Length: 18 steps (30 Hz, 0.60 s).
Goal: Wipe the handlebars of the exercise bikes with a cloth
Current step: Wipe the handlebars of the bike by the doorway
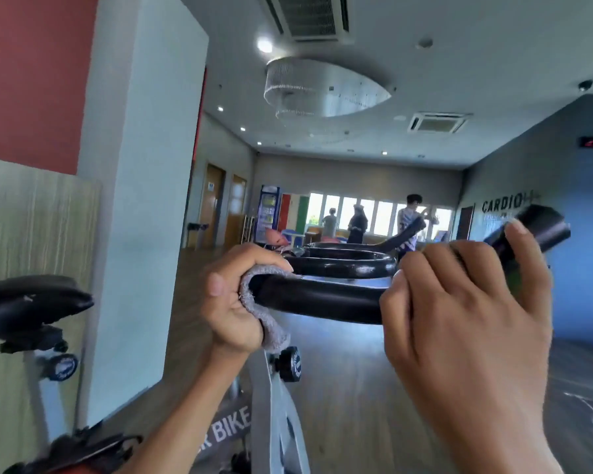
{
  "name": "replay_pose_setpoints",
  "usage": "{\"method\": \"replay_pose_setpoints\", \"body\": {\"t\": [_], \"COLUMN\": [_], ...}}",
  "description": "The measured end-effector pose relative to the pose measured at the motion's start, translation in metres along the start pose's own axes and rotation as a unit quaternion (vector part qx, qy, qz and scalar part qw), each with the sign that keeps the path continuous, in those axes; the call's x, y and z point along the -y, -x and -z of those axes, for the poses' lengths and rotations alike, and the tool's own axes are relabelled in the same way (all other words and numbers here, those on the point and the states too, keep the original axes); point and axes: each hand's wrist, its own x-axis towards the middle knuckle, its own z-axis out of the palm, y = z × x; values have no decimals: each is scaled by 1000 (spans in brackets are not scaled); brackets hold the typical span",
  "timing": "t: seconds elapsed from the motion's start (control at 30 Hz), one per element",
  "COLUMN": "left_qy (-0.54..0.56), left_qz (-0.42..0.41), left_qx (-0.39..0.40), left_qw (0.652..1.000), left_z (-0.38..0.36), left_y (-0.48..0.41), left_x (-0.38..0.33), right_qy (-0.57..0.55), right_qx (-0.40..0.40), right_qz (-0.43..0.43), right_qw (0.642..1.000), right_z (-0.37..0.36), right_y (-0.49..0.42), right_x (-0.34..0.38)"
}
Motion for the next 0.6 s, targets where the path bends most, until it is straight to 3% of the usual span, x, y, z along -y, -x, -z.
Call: {"method": "replay_pose_setpoints", "body": {"t": [0.2, 0.33, 0.47, 0.6], "left_qy": [-163, -303, -402, -427], "left_qz": [63, 132, 262, 423], "left_qx": [31, 84, 153, 288], "left_qw": [984, 940, 864, 745], "left_z": [0, -2, -17, -12], "left_y": [-1, -1, -13, -54], "left_x": [-21, -47, -79, -64], "right_qy": [-9, -21, -50, -59], "right_qx": [131, 264, 412, 479], "right_qz": [-4, 22, 56, 67], "right_qw": [991, 964, 908, 873], "right_z": [19, 36, 46, 45], "right_y": [-8, -31, -63, -84], "right_x": [1, -6, -14, -15]}}
